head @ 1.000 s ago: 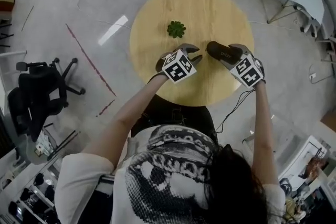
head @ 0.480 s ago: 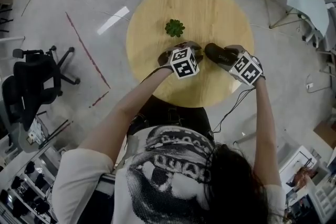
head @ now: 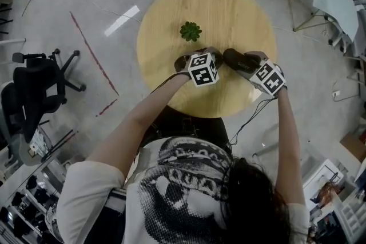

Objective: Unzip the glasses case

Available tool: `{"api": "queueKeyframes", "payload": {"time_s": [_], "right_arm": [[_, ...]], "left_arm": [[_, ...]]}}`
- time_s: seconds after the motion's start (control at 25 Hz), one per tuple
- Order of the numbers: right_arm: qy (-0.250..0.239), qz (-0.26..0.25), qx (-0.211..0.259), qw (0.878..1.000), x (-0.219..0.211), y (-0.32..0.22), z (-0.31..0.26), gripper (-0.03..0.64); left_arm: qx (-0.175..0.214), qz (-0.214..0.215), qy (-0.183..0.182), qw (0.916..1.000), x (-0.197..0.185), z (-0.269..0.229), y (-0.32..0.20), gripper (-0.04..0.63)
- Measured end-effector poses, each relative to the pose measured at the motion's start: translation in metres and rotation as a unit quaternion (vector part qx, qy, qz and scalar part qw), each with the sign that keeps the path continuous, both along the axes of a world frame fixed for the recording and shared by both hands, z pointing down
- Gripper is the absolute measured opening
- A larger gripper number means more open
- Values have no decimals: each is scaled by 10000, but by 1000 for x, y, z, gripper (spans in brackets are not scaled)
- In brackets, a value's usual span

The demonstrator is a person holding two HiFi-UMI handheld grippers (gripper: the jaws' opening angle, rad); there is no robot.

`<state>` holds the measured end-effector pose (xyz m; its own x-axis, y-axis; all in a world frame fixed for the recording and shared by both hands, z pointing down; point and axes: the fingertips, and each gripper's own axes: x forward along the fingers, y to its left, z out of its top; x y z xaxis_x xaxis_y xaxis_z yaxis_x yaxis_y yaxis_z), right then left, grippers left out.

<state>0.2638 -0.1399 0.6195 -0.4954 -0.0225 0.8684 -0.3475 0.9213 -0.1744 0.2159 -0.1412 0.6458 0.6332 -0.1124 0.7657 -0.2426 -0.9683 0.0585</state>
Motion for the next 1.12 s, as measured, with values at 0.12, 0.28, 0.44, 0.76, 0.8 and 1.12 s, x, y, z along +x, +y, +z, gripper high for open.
{"api": "queueKeyframes", "payload": {"time_s": [0.12,0.28,0.44,0.76,0.8,1.12], "right_arm": [[-54,308,-116,9994,0,0,1,282],[-211,975,-371,9943,-3,1,0,281],[-321,1592,-471,9856,-7,2,1,281],[-386,2881,-745,9539,-16,5,3,281],[-378,3027,-759,9493,-18,5,3,280],[-485,4221,-952,9002,-31,7,4,279]], "left_arm": [[-43,27,35,10000,-2,-1,0,26],[-64,88,92,9999,-4,-4,4,26],[-113,146,190,9996,-5,-5,9,26],[-162,316,377,9987,-14,-9,14,26],[-176,347,402,9984,-15,-9,15,25],[-272,724,581,9953,-20,-11,33,25]]}}
